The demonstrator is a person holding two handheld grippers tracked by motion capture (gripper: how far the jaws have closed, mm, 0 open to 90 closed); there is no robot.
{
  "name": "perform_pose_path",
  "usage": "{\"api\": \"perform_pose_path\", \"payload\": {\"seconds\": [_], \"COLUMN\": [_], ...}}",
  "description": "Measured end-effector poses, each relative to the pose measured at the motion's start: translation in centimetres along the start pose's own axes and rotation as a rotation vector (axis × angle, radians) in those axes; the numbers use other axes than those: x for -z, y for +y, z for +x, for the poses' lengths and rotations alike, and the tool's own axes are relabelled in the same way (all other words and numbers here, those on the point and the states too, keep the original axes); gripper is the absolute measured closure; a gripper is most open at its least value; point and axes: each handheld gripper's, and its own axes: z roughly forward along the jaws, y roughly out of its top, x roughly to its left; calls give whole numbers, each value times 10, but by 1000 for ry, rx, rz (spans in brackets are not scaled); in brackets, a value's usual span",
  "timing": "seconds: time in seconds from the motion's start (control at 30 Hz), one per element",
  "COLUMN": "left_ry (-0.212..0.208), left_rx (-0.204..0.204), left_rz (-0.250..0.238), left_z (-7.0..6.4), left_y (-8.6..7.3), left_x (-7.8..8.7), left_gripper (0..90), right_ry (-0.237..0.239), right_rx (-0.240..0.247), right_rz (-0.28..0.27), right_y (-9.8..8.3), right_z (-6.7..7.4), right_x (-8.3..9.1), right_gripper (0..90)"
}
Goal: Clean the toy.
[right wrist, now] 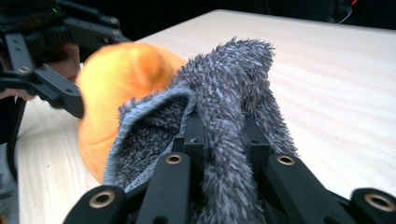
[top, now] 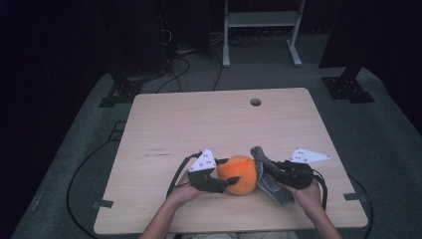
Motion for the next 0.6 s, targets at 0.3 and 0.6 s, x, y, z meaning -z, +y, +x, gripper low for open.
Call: {"api": "perform_pose_path", "payload": {"seconds": [0.3, 0.6], "left_ry": [-10, 52], "left_rx": [7, -90], "left_rz": [-23, 35], "left_z": [0, -7], "left_y": [0, -8], "left_x": [-2, -19], "left_gripper": [149, 161], "right_ry": [13, 3], "right_rx": [71, 29], "right_rz": [-50, -59], "right_y": [8, 3], "right_z": [13, 4], "right_x": [1, 3], "right_gripper": [760, 760]}}
